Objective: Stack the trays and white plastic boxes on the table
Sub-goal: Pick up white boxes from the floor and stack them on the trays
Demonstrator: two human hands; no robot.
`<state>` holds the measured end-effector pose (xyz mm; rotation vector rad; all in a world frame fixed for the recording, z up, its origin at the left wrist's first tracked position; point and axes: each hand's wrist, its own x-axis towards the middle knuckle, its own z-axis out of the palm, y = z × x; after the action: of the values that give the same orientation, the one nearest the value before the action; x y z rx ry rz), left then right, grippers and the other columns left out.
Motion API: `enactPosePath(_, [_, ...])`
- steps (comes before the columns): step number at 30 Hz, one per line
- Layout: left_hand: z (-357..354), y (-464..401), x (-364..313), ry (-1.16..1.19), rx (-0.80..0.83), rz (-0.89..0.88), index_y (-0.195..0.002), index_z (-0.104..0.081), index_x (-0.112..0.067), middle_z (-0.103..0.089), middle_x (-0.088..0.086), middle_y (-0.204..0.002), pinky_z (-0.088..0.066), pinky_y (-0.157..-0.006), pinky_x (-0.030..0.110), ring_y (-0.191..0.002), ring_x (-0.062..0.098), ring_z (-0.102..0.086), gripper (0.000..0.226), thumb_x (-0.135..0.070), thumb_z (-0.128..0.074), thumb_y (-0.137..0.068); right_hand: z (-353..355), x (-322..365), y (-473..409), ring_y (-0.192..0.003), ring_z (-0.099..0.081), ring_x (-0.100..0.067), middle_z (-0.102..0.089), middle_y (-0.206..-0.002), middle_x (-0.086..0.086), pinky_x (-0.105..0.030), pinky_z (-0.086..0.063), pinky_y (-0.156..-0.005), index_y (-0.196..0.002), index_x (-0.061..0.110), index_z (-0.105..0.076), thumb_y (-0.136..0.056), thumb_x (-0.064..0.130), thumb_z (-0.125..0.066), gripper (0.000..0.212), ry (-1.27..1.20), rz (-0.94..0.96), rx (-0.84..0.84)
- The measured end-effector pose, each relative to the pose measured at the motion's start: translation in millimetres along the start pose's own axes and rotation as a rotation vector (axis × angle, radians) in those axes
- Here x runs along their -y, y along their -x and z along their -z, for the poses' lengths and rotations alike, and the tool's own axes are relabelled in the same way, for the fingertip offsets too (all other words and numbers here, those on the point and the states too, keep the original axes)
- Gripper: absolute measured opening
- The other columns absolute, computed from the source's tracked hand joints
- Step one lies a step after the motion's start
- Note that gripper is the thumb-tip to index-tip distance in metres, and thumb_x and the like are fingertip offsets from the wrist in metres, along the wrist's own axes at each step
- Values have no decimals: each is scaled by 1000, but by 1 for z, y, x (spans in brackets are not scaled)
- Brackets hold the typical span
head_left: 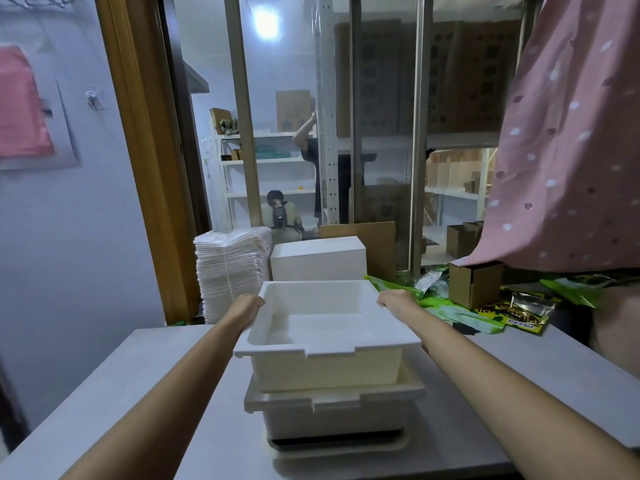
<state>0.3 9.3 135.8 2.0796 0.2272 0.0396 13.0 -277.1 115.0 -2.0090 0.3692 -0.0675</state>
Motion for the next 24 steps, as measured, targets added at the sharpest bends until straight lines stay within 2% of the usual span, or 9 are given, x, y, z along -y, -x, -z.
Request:
enactPosePath(3, [-1,-1,1,-5,-8,-10,-110,-63,5,-55,15,-99,-32,-50,22,-64,18,-50,26,-7,-48,-93,3,-3,2,-53,-26,-15,-31,-60,-4,-26,-21,-47,-56,13,-31,-85,-1,-53,39,-21,34,-6])
enactPosePath(8, [-7,-3,5,-12,-10,6,-120,-61,8,-61,22,-118,-37,-70,26,-85,24,-54,34,-10,-50,-93,16,5,13,-58,-26,-15,-27,-62,-1,-19,-25,-34,-58,15,-26,-91,5,-47,40,165,63,13])
enactPosePath(10, [-8,-5,5,-20,-5,-2,-120,-61,8,-60,23,-120,-36,-72,27,-88,24,-53,34,-10,-51,-93,17,4,11,-55,-25,-15,-27,-62,-1,-19,-23,-33,-59,14,-26,-91,5,-48,40,183,71,14])
enactPosePath(12, [-8,-6,5,0,-9,-8,-119,-60,8,-59,20,-107,-37,-63,26,-81,24,-54,33,-9,-51,-93,15,2,11,-62,-32,-19,-32,-64,-4,-22,-21,-42,-60,12,-32,-90,3,-48,36,170,88,10])
enactPosePath(14, [-9,-7,7,16,-15,-33,-115,-61,6,-54,16,-100,-34,-52,25,-74,24,-52,28,-7,-50,-93,13,1,8,-80,-39,-20,-45,-80,-8,-19,-28,-49,-73,10,-46,-92,5,-48,19,112,104,21])
enactPosePath(16, [-10,-9,11,24,-13,-50,-103,-60,-1,-53,15,-99,-33,-51,21,-66,19,-50,17,-6,-49,-93,12,1,10,-87,-42,-19,-49,-94,-8,-14,-33,-54,-84,12,-51,-92,9,-49,9,53,112,18])
enactPosePath(17, [-11,-9,15,27,-11,-52,-98,-58,-3,-53,15,-98,-32,-51,20,-63,15,-48,12,-5,-48,-93,11,0,7,-87,-42,-19,-49,-95,-8,-13,-33,-54,-80,14,-51,-92,9,-49,13,43,112,26])
enactPosePath(21, [-18,-14,35,87,-1,-13,-98,-60,-4,-57,13,-85,-34,-52,21,-61,16,-49,13,-3,-50,-90,-4,-15,-10,-60,-35,-17,-40,-68,-3,-28,-26,-53,-58,17,-39,-85,5,-53,32,45,52,-8])
enactPosePath(24, [-25,-16,47,95,10,-33,-85,-58,-4,-52,10,-71,-34,-55,24,-63,22,-48,10,1,-50,-87,-9,-25,-17,-59,-30,-17,-36,-64,-2,-29,-22,-55,-56,15,-38,-82,4,-55,33,40,17,-30])
